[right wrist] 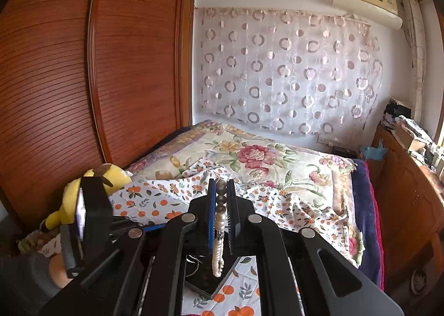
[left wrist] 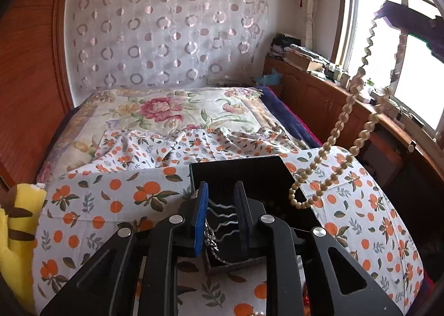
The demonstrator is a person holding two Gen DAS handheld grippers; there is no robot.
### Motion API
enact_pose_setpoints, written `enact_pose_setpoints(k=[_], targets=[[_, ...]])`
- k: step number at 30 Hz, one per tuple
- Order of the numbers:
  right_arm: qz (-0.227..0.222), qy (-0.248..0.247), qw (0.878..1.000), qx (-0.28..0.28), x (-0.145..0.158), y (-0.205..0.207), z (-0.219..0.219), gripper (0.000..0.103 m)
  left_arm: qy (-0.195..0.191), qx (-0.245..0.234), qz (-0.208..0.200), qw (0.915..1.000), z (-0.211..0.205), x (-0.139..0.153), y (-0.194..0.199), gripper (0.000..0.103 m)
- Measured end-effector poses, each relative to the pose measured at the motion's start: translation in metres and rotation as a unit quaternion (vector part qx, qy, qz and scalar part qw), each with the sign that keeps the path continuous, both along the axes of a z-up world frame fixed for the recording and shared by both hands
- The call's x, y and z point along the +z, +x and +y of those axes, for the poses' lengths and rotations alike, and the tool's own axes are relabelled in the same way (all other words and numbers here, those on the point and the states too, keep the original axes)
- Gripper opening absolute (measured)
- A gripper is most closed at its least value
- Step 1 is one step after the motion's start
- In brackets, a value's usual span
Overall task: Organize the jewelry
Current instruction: 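Carry the comb and pearl necklace into the black box and open both tools, then move both open tools back to the remaining jewelry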
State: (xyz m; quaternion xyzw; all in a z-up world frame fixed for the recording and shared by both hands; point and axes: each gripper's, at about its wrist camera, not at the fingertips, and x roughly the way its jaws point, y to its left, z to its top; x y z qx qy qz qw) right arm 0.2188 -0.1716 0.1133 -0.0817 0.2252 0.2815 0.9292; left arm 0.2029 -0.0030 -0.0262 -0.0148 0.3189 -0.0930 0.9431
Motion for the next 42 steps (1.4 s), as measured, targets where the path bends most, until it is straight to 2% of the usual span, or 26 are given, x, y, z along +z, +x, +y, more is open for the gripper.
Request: enact_pose_setpoints(k=[9,20,27,31,36,42], targets=[[0.025,-0.015,1.000,0.000,-0.028,0.012,0.016,0.008,0.014,0.004,-0.013,0.9998,0.012,0.004,-0.028,0.025],[0.056,-0.028,0.998,-0.005,-0.064,0.010,0.021,0.009,0.027,0.000,-0.012,0.9996,0.022,-0.008,-0.078,0.036],[0.071,-0.023,0.997,0.002,-0.088,-0.017,0.006,0.009,0.024,-0.013,-0.001,0.9996,0.018,-0.020,-0.102,0.039],[0.083,-0.028,0.996,0.011,-0.111,-0.043,-0.003,0.009,0.024,-0.018,0.009,0.9995,0.015,-0.030,-0.115,0.039],[0.106,-0.033,0.994,0.017,-0.143,-0.073,-0.009,0.009,0.031,-0.025,0.021,0.9990,0.010,-0.042,-0.128,0.045],[0.136,-0.037,0.990,0.016,-0.178,-0.100,-0.018,0.011,0.032,-0.034,0.033,0.9984,0.002,-0.050,-0.138,0.047]])
